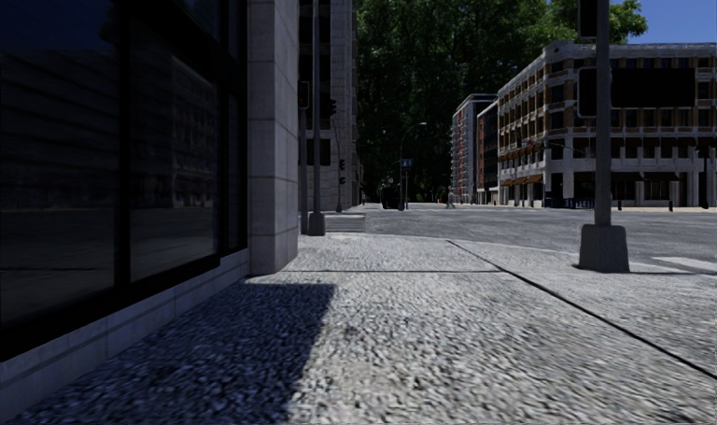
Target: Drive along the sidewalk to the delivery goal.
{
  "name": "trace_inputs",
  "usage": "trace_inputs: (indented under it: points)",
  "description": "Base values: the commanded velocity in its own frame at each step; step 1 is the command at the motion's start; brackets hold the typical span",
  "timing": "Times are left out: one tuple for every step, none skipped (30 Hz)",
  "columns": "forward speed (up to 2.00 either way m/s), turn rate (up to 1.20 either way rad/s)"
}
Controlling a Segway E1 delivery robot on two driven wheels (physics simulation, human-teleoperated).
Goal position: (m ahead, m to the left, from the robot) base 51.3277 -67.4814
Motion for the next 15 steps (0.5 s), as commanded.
trace_inputs:
  points:
    - [1.65, 0.0]
    - [1.65, 0.0]
    - [1.65, 0.0]
    - [1.65, 0.0]
    - [1.65, 0.0]
    - [1.65, 0.0]
    - [1.65, 0.0]
    - [1.65, 0.0]
    - [1.65, 0.0]
    - [1.65, 0.0]
    - [1.65, 0.0]
    - [1.65, 0.0]
    - [1.65, 0.0]
    - [1.65, 0.0]
    - [1.65, 0.0]
